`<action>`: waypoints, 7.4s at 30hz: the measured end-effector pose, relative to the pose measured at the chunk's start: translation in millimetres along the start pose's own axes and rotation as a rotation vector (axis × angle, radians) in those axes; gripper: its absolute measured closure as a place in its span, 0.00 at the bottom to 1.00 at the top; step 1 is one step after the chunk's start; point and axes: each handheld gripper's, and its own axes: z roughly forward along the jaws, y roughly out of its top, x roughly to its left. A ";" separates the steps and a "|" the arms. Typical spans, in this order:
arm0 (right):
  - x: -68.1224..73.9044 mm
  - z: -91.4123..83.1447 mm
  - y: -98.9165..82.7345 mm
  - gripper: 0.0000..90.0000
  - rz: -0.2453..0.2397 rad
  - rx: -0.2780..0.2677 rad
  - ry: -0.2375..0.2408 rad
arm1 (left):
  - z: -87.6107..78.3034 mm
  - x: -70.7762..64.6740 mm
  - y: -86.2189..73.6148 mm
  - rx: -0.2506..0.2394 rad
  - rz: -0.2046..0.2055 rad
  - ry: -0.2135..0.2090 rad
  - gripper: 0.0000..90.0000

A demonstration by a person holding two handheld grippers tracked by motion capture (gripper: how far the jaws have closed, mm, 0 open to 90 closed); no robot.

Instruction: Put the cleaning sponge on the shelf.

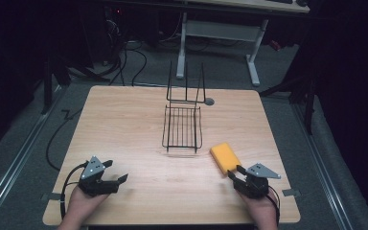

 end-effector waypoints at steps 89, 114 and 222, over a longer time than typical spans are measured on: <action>-1.9 20.6 22.2 0.28 -0.013 0.021 -0.052 | 1.6 0.2 -1.3 0.015 0.004 -0.011 0.21; 8.7 26.8 53.7 0.28 -0.024 -0.033 -0.054 | -1.3 1.6 -1.8 0.001 -0.006 -0.009 0.21; 70.4 166.5 135.2 0.29 -0.011 0.066 -0.017 | -8.6 6.1 0.0 -0.043 -0.021 -0.024 0.21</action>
